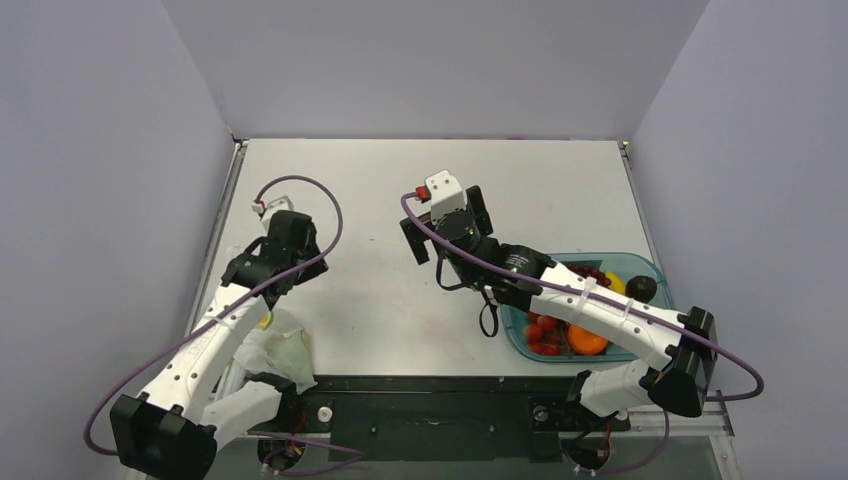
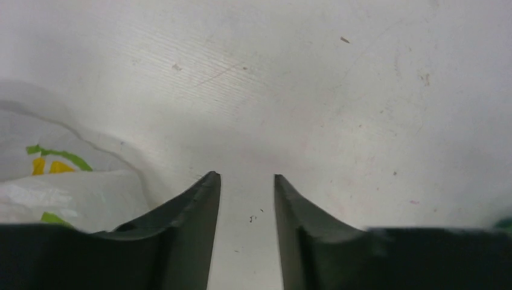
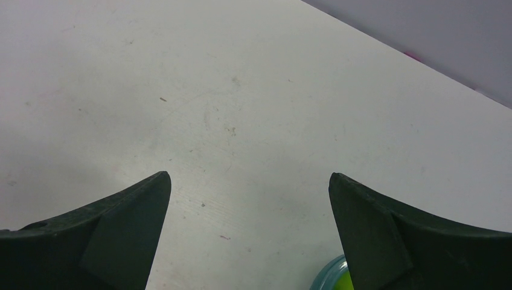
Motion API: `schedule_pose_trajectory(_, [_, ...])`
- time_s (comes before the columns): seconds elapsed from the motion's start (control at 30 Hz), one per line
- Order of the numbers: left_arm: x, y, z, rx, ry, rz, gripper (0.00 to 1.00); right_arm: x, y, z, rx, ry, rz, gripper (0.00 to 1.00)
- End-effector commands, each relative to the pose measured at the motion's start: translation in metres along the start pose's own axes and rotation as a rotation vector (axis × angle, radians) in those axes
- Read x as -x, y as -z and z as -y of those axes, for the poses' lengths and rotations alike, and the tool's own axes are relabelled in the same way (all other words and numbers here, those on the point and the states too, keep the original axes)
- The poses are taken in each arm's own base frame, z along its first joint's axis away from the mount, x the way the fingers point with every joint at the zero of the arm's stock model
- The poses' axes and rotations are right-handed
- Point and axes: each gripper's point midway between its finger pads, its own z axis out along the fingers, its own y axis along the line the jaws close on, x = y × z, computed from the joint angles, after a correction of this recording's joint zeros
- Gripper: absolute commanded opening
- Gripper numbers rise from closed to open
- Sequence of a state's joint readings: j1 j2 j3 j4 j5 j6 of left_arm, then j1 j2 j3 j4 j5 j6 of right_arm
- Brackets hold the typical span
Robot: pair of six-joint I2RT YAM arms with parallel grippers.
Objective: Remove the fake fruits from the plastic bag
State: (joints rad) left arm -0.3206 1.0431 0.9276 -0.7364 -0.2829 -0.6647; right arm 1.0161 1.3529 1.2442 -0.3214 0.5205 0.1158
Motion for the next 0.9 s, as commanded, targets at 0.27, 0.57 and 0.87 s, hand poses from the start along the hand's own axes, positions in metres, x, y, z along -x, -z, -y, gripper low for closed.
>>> schedule_pose_trajectory(0.27, [0.004, 0.086, -0.153, 0.685, 0.396, 0.253, 0.59, 0.022, 0.004, -0.002, 0.017, -0.039, 0.052, 1.00])
schedule_pose_trajectory(0.57, [-0.021, 0.106, -0.194, 0.842, 0.615, 0.289, 0.59, 0.026, 0.010, -0.003, 0.041, -0.063, 0.073, 1.00])
schedule_pose_trajectory(0.87, [-0.042, 0.062, -0.184, 0.863, 0.551, 0.126, 0.60, 0.027, 0.013, -0.003, 0.052, -0.073, 0.081, 1.00])
